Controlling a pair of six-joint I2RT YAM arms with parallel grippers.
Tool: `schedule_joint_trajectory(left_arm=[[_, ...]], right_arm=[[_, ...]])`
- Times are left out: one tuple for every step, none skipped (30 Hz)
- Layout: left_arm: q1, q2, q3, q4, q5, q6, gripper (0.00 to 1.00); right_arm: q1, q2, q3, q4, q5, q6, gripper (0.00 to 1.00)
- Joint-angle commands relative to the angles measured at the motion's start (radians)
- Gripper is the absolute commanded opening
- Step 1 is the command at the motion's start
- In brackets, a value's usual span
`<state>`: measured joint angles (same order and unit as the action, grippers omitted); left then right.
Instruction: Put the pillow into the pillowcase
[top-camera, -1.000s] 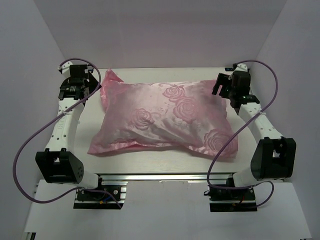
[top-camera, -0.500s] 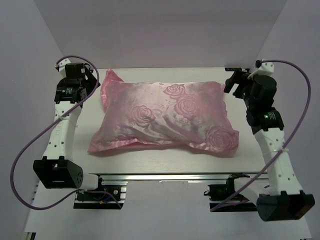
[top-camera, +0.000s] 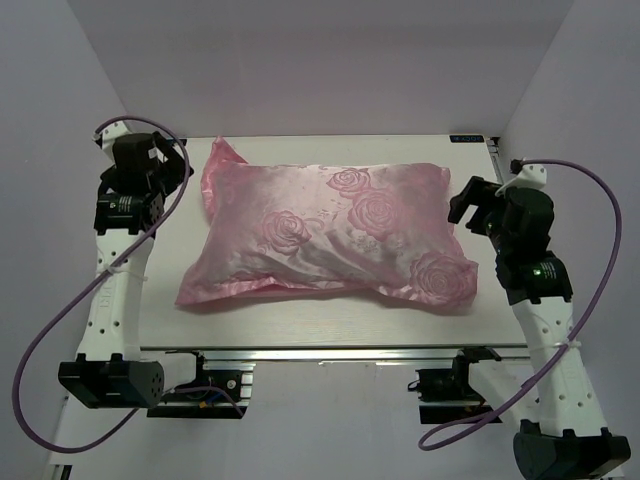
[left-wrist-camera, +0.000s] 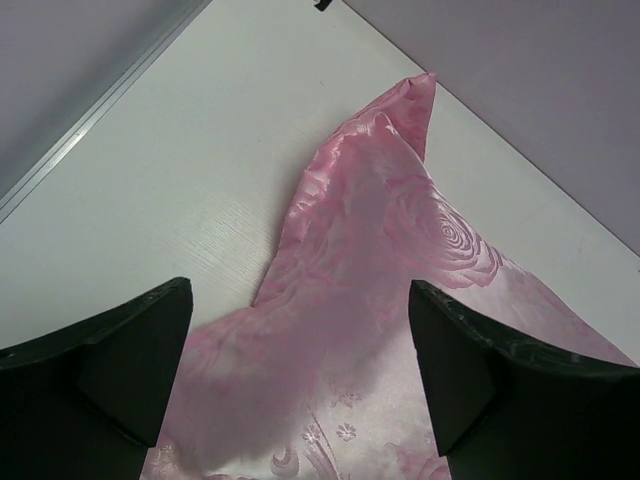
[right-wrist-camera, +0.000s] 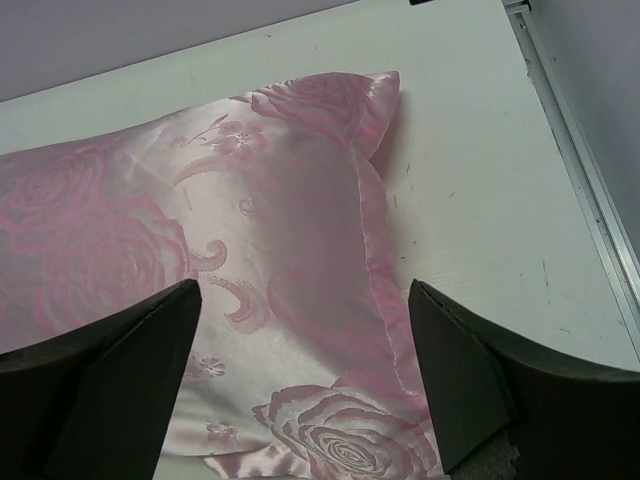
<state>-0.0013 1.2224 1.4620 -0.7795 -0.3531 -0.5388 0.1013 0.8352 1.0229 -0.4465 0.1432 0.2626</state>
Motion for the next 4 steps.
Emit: schedule_joint_trajectory(left_arm=[[0.000, -0.027, -0.015, -0.007, 0.019, 0.005, 0.98], [0.000, -0.031, -0.017, -0.012, 0.022, 0.005, 0.98], [0.000, -0.032, -0.019, -0.023, 0.025, 0.007, 0.98], [0.000, -0.038, -0.022, -0.027, 0.023, 0.007, 0.98]], right_arm=[[0.000, -0.011, 0.008, 0.022, 0.012, 0.006, 0.89], [0.000, -0.004, 0.009, 0.014, 0.009, 0.006, 0.89], [0.001, 0.001, 0.016, 0.008, 0.007, 0.000, 0.89], [0.000, 0.004, 0.017, 0.005, 0.007, -0.003, 0.89]])
